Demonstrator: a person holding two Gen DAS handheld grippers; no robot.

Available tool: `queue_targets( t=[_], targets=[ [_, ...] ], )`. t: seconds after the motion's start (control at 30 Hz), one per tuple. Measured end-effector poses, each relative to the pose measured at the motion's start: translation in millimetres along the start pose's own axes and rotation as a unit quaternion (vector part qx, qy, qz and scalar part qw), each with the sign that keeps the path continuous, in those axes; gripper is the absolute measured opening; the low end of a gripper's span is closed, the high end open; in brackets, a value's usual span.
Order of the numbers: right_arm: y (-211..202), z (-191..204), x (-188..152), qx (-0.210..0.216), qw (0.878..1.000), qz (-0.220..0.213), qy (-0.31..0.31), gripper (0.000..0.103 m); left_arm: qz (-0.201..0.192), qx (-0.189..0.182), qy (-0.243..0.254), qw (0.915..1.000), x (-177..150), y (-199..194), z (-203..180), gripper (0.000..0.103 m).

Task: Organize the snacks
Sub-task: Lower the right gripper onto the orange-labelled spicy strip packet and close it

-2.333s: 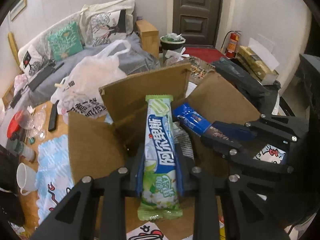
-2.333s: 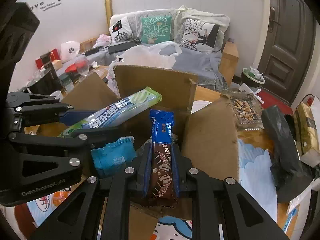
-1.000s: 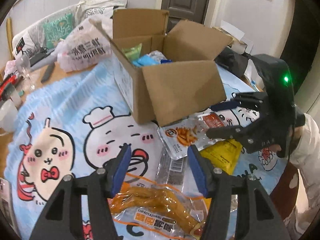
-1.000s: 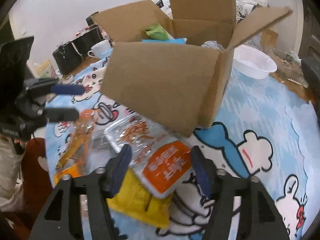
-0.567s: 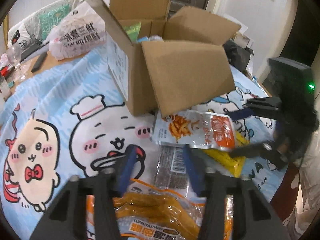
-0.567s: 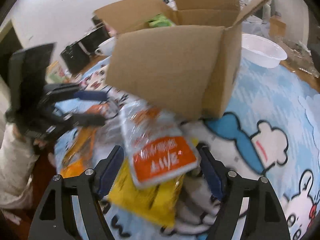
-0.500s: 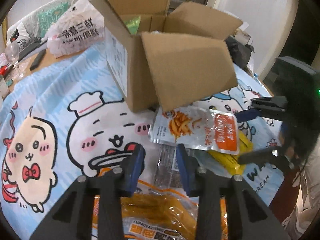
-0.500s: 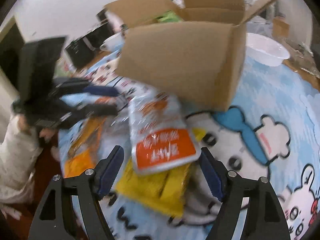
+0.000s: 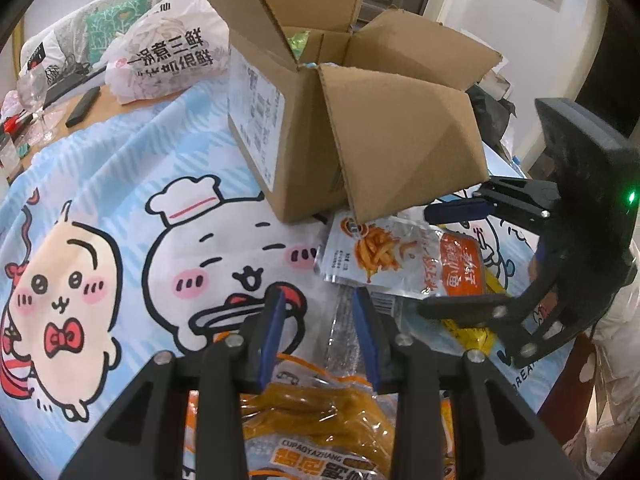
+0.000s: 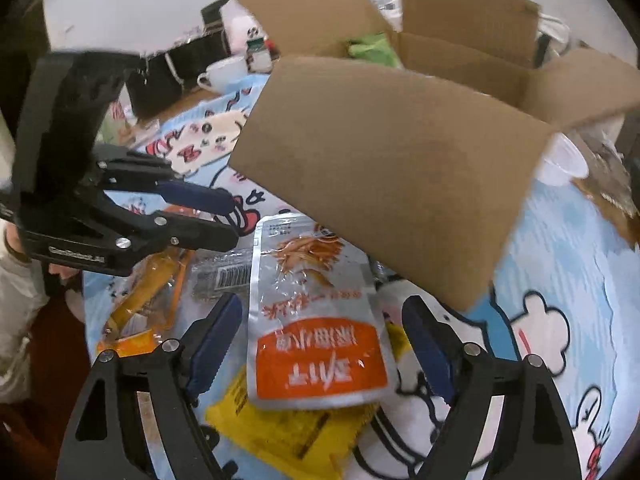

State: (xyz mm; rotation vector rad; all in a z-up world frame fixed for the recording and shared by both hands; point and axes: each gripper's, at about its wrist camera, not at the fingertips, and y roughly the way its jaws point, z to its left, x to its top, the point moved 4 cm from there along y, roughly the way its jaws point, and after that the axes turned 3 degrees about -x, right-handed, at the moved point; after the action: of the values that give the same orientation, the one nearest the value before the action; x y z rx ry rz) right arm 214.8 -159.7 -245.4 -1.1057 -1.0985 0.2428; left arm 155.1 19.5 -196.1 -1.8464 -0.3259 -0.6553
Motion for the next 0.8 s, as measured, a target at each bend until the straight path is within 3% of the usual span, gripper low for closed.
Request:
queue_targets(
  t=[0.07,0.23,0.43,0.6,0.73,0.8],
  targets=[
    [7.0,5.6,2.7,-0.011,1.000,0.008,-0.014,0.079,-0.001,0.000,0.000,1.0000,0.8,0.1,0.1,0.031],
    [9.9,6.9,2.9,-0.026,1.000,0.007,-0.004,0.064,0.005,0.001,0.013,0.9999,-2.3,1.0,-6.9,0.031],
    [-23.3,4.3,-11.7,-0.046,0.999,-0.014,0.018,0.064,0.025,0.007,0.043,0.9987,-4.0,12.4,-23.8,0.032],
    [-45.1,-0.1,-31.3,-0.062,0.997,-0.014,0.044,0.064,0.033,0.038,0.061,0.9969,0.5,21.1,-30.6,0.054],
    [-59.5,-0.5,-47.2,-0.056,0.997,-0.021,0.056,0.064,0.049,0.027,0.072,0.9958,-3.3,24.6,-38.1,0.056],
    [-60.8,-0.4,-50.3,-0.056,0.996,-0.024,0.060,0.064,0.055,0.040,0.086,0.9940,-5.9,29.2,-42.8,0.055]
  ],
)
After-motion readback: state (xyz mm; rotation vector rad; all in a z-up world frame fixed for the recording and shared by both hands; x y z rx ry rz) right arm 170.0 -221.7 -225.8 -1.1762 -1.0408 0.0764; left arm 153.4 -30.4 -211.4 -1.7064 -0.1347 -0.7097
